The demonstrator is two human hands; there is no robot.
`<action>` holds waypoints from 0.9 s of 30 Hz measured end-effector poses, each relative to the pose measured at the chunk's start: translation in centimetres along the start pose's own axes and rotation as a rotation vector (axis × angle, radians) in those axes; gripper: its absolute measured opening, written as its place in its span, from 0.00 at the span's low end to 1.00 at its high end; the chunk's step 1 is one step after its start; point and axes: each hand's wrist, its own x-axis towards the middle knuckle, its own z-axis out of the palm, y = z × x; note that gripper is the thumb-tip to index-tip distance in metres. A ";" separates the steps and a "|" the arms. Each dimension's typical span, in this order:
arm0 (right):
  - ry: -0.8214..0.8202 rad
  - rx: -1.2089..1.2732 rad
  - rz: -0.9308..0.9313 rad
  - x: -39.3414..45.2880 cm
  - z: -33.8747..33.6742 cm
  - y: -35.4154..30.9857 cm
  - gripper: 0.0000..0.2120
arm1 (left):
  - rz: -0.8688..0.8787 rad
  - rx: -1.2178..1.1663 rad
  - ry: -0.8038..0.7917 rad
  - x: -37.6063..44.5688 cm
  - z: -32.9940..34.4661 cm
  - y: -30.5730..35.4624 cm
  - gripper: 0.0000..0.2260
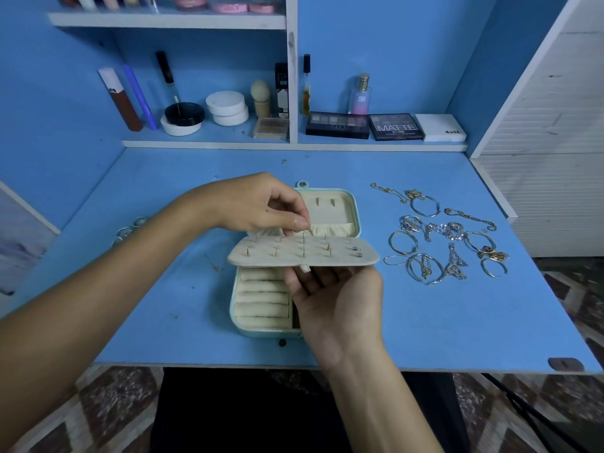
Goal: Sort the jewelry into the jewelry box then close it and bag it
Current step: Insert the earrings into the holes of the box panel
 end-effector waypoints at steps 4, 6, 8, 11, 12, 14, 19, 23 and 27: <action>0.003 0.013 0.004 0.1 -0.1 0.0 0.17 | 0.002 0.006 -0.011 0.0 -0.1 -0.1 0.04; 0.001 0.013 0.007 0.1 -0.1 0.0 0.17 | 0.000 0.013 -0.017 0.1 -0.1 -0.2 0.03; 0.005 0.013 0.006 0.2 0.0 0.0 0.18 | 0.001 0.023 -0.019 0.1 -0.1 -0.2 0.03; 0.011 0.014 0.008 0.2 0.0 0.0 0.18 | -0.002 0.029 -0.023 0.1 -0.1 -0.2 0.03; 0.011 0.016 0.008 0.2 -0.1 0.0 0.18 | -0.001 0.033 -0.025 0.1 -0.1 -0.2 0.03; 0.007 0.019 0.009 0.3 -0.1 0.0 0.18 | 0.000 0.045 -0.028 0.1 -0.2 -0.2 0.03; 0.001 0.013 0.004 0.3 -0.2 0.0 0.18 | -0.002 0.072 -0.030 0.2 -0.2 -0.1 0.04; 0.004 0.015 0.003 0.3 -0.2 0.1 0.18 | 0.000 0.078 -0.031 0.2 -0.2 0.1 0.04; 0.005 0.010 0.002 0.2 -0.1 0.0 0.18 | -0.005 0.060 -0.024 0.2 -0.1 0.1 0.03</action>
